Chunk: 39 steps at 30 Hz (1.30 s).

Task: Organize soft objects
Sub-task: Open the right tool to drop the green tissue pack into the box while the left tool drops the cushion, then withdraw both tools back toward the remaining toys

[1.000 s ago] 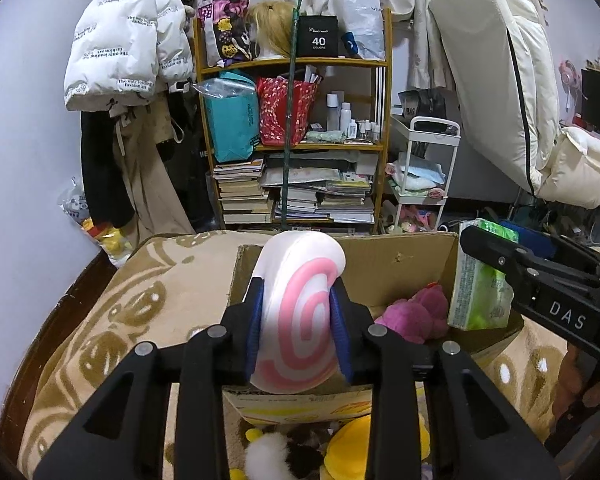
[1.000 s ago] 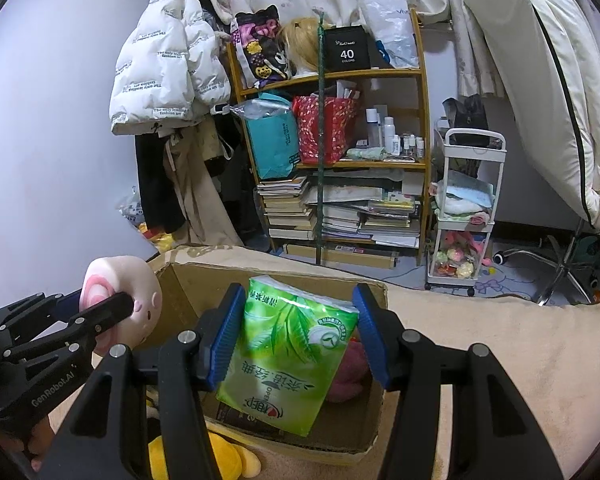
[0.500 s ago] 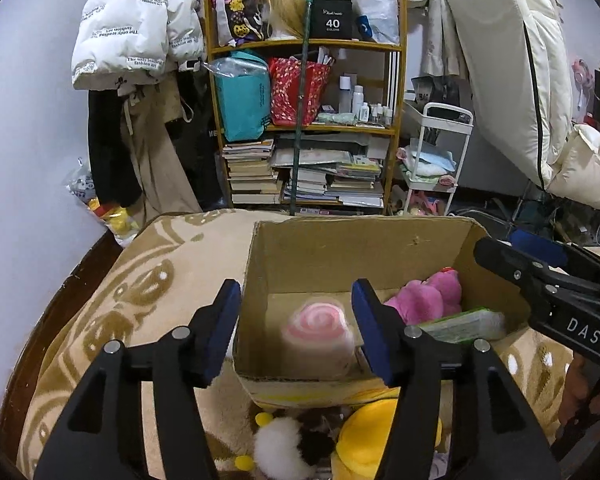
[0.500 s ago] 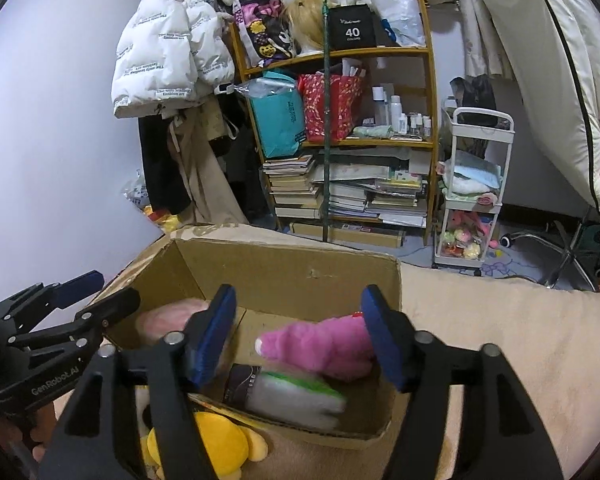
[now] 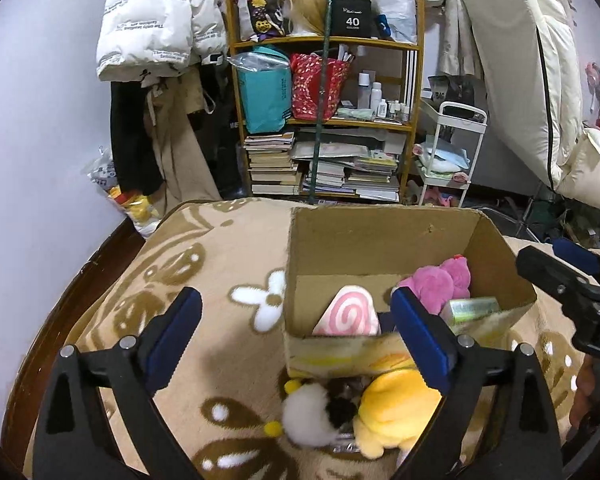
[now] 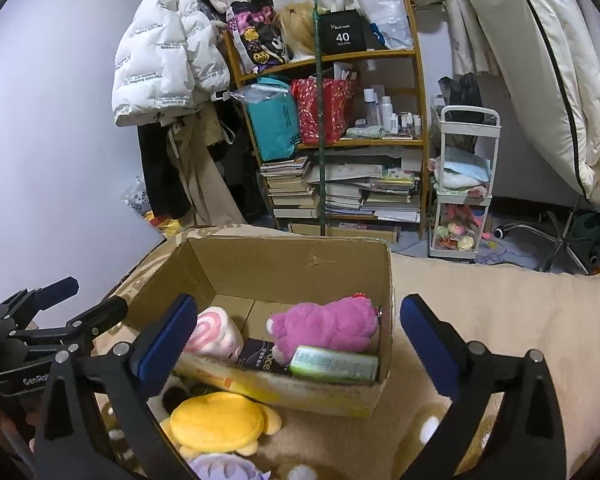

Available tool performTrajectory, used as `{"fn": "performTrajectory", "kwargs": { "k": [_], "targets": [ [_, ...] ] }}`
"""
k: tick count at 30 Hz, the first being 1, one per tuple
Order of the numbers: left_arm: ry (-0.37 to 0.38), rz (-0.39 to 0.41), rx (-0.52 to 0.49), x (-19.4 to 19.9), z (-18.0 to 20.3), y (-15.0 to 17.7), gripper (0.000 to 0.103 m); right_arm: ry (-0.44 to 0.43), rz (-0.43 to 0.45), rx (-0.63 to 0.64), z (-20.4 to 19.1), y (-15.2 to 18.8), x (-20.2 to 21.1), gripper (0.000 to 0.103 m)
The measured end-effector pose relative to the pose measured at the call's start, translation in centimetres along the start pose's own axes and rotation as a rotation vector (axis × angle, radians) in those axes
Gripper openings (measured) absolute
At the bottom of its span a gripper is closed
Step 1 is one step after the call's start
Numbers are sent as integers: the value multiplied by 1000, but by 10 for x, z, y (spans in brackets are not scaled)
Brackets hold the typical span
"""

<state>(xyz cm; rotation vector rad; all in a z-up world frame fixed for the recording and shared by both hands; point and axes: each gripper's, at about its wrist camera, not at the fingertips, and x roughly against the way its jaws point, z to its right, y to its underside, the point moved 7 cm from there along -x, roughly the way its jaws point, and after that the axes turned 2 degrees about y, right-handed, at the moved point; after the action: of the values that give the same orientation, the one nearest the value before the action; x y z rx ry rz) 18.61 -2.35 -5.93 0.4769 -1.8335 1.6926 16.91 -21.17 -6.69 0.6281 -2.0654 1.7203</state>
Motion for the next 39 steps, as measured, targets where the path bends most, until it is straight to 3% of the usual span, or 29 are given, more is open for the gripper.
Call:
{"fn": "performTrajectory", "kwargs": {
  "k": [22, 39],
  "targets": [
    [-25, -171, 53, 50, -29, 56, 95, -18, -63, 59, -36, 46, 54, 103],
    [6, -283, 75, 1, -33, 62, 95, -12, -170, 113, -46, 68, 11, 103]
  ]
}}
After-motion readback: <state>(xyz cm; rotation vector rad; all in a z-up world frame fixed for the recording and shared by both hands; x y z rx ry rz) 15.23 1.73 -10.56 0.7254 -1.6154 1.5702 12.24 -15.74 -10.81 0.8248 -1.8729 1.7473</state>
